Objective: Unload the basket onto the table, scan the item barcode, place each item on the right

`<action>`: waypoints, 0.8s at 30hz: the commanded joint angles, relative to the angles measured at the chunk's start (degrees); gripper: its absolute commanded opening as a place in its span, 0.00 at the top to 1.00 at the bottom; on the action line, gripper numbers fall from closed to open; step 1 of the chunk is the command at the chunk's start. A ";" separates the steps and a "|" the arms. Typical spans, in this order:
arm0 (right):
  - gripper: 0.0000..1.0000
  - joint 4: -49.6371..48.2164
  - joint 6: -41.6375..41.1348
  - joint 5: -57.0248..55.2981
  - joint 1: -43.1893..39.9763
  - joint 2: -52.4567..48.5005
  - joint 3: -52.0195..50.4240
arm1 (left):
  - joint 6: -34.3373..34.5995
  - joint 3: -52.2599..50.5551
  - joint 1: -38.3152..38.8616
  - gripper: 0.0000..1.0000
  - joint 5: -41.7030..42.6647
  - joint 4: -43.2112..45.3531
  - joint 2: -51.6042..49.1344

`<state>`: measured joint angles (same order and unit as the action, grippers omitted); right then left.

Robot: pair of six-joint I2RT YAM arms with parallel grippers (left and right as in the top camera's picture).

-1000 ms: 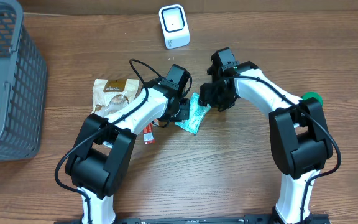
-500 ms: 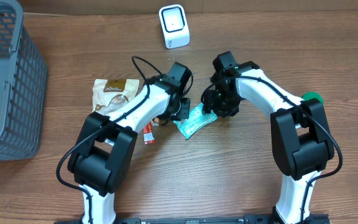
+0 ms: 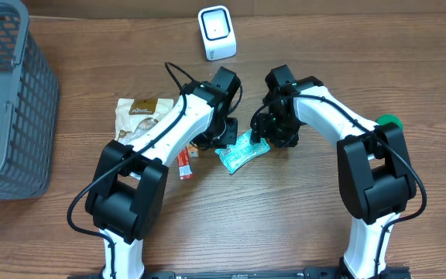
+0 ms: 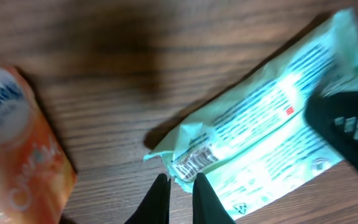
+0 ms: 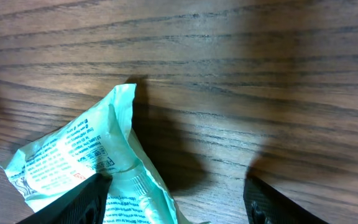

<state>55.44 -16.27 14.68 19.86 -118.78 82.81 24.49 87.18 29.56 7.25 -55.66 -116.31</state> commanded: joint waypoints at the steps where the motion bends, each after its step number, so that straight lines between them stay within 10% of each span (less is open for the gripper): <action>1: 0.29 0.02 0.04 -0.42 0.00 0.92 -1.01 | 1.31 -4.04 0.48 0.92 2.29 1.62 -0.61; 24: 0.44 -3.48 0.07 10.14 0.00 0.90 -3.21 | 2.99 -10.64 0.48 0.91 2.86 9.49 -0.61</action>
<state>53.49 -16.51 19.40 19.86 -118.76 81.56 26.63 78.02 29.65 10.04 -46.89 -115.94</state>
